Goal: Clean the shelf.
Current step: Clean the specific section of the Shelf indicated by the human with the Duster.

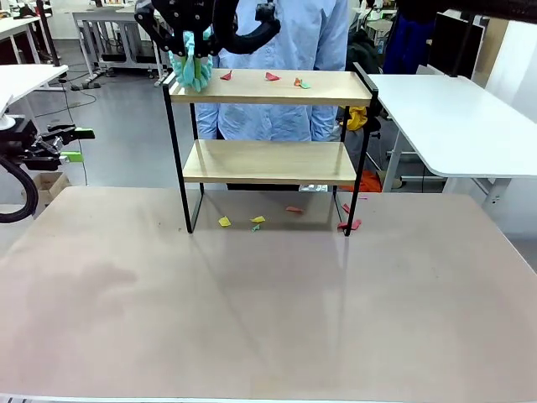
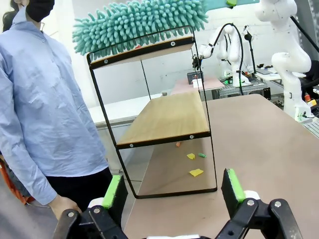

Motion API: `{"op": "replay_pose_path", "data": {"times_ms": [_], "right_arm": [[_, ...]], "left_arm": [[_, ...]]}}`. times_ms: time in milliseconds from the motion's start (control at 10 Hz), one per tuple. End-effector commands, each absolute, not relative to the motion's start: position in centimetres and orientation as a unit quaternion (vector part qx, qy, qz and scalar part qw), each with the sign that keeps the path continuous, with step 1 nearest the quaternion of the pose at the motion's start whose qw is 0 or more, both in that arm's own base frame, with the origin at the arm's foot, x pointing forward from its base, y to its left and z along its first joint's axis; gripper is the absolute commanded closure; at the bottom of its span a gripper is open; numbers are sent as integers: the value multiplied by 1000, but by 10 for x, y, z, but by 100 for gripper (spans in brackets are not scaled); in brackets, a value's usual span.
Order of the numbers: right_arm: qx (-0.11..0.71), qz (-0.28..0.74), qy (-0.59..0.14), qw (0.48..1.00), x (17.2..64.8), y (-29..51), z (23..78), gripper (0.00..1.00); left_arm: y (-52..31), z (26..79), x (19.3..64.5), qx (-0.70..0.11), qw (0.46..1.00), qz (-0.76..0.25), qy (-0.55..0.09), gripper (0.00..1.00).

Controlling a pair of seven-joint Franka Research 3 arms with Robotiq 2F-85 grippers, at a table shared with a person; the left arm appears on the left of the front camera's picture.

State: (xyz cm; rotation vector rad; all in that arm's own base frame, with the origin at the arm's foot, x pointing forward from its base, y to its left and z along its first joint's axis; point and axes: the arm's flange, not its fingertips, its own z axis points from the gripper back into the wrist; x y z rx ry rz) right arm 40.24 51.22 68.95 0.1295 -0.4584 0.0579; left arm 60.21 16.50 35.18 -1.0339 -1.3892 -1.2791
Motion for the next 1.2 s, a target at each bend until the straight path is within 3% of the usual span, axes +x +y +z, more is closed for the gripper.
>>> {"op": "replay_pose_path", "data": {"times_ms": [0, 700, 1100], "right_arm": [[62, 1, -220, 974, 406, 509, 685, 87], [60, 18, -212, 975, 411, 509, 677, 87], [34, -27, -202, 978, 408, 438, 675, 87]], "left_arm": [[164, 354, 600, -419, 470, -529, -569, 0], [164, 354, 600, -419, 470, -529, -569, 0], [164, 354, 600, -419, 470, -529, -569, 0]]}}
